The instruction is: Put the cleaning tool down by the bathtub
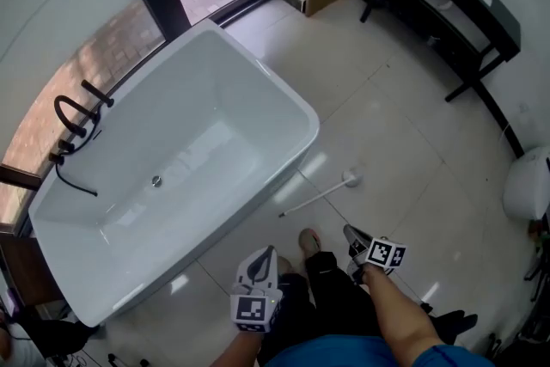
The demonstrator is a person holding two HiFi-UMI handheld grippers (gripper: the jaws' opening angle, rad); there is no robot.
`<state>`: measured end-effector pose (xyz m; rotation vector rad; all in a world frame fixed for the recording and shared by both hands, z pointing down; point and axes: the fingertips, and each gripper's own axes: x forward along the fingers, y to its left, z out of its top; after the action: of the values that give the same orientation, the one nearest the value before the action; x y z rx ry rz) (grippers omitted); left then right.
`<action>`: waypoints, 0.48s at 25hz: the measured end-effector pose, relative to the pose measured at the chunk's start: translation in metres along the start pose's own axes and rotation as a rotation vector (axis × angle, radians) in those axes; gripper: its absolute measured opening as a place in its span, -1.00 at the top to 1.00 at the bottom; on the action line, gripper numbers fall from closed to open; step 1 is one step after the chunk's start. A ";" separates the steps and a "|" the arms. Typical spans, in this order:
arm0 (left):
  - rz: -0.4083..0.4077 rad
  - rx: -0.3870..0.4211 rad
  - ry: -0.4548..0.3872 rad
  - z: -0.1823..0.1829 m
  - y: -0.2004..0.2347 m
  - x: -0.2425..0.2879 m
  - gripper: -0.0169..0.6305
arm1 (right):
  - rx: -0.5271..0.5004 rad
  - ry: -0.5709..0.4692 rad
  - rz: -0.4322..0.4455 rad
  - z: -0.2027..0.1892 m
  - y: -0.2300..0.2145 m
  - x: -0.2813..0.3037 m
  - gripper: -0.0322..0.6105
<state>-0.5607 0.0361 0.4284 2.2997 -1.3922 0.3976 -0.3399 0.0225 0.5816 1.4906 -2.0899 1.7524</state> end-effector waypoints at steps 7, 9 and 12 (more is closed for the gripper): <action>-0.033 0.096 -0.128 0.103 -0.018 -0.065 0.95 | -0.253 -0.240 0.022 0.085 0.125 -0.076 0.96; -0.019 0.100 -0.152 0.124 -0.013 -0.079 0.95 | -0.340 -0.279 0.032 0.097 0.165 -0.094 0.96; -0.004 0.094 -0.193 0.155 -0.013 -0.097 0.95 | -0.488 -0.319 0.031 0.107 0.213 -0.123 0.96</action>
<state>-0.5896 0.0395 0.2477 2.4720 -1.4881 0.2499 -0.3596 -0.0034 0.3149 1.6584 -2.4531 0.9422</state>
